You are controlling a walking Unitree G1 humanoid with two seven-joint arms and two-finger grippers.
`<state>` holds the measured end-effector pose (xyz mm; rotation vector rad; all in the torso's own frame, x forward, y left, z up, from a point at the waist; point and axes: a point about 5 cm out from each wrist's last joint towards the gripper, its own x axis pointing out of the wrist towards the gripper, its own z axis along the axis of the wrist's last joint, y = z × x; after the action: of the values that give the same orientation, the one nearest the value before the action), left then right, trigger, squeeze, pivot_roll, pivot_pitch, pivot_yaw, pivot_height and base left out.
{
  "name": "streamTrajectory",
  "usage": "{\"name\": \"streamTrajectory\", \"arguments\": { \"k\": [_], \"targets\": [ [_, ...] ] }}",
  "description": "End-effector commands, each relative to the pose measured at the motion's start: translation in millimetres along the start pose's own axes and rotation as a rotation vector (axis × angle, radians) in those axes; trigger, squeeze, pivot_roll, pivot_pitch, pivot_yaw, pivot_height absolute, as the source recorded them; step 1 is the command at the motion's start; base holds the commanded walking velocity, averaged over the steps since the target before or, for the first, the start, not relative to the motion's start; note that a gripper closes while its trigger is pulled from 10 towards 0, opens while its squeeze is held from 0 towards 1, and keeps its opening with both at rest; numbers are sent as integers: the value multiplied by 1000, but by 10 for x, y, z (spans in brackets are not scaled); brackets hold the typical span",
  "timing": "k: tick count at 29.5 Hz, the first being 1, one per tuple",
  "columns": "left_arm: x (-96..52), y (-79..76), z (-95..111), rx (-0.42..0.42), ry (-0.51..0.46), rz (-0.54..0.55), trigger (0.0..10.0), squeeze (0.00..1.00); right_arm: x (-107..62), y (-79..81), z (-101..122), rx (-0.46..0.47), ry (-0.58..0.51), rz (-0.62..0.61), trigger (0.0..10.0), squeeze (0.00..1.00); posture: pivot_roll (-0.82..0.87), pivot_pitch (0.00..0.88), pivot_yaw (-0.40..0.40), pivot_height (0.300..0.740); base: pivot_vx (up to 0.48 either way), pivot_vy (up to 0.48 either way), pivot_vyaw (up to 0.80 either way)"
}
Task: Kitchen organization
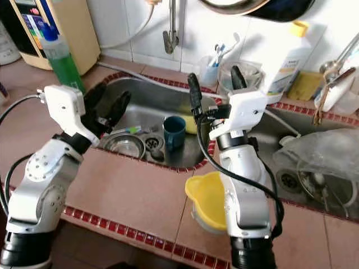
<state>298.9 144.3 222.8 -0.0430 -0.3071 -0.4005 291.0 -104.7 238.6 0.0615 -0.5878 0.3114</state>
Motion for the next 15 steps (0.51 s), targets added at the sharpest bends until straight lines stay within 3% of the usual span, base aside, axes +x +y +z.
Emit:
{"name": "streamTrajectory", "arguments": {
  "k": [1,12,15],
  "targets": [
    [9,-50,26,-3,-10,-16,10000,0,-11,-63,47,-22,-16,-17,10000,0,-50,107,-20,740,0,-480,0],
    [-15,-76,13,-3,-5,-23,10000,0,-43,-20,26,-19,2,14,10000,0,-52,103,-36,740,0,-473,0],
    [-35,-82,3,-40,-10,-27,10000,0,-55,-11,18,-20,9,27,10000,0,-52,100,-42,740,0,0,0]
  ]
}}
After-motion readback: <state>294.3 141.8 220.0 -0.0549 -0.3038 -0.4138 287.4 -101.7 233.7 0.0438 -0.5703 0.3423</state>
